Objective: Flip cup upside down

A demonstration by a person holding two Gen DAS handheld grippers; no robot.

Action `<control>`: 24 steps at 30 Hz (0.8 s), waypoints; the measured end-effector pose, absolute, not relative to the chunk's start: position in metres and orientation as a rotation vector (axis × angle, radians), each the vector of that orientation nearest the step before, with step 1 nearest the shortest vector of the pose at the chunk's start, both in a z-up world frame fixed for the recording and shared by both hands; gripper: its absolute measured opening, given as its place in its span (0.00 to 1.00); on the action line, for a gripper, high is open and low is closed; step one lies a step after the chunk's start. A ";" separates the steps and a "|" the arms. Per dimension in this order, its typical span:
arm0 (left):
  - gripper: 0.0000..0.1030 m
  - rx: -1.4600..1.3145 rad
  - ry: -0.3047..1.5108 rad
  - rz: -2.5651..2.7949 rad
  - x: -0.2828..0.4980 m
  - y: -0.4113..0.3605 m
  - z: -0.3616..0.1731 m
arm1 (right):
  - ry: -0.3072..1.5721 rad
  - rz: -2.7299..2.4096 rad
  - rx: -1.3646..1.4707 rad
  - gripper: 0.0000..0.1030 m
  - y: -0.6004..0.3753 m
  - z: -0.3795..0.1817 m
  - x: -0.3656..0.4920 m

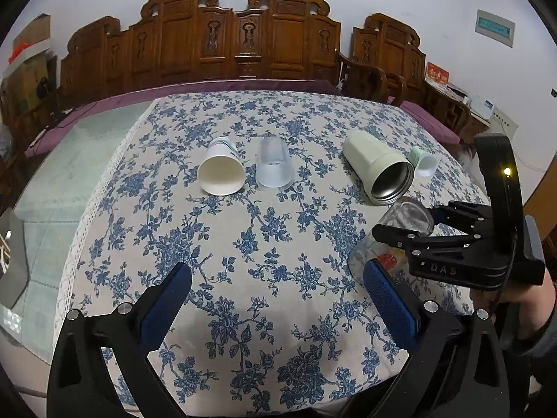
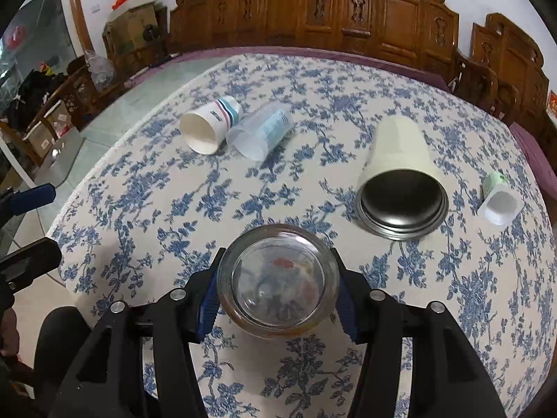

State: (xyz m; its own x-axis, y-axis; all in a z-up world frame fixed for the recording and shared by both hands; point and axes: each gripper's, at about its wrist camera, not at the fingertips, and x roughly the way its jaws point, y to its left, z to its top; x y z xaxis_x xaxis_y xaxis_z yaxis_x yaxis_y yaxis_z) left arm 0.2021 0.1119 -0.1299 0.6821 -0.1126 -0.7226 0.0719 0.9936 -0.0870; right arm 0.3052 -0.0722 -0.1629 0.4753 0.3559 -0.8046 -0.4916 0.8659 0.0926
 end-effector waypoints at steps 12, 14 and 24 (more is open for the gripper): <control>0.92 -0.049 0.807 -0.104 0.201 0.109 -0.126 | 0.910 0.555 -0.036 0.65 -0.085 -0.155 0.296; 0.92 -0.048 0.805 -0.103 0.200 0.107 -0.125 | 0.896 0.552 -0.021 0.69 -0.090 -0.151 0.290; 0.92 -0.075 0.801 -0.100 0.183 0.084 -0.120 | 0.854 0.512 0.039 0.96 -0.129 -0.137 0.249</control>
State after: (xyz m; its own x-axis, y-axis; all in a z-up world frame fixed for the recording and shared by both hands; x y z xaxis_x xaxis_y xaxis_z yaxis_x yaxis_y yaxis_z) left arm 0.1834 0.0838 -0.1197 0.6919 -0.1181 -0.7123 0.0614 0.9926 -0.1050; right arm 0.2489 -0.1289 -0.1366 0.5440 0.4465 -0.7105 -0.4158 0.8788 0.2339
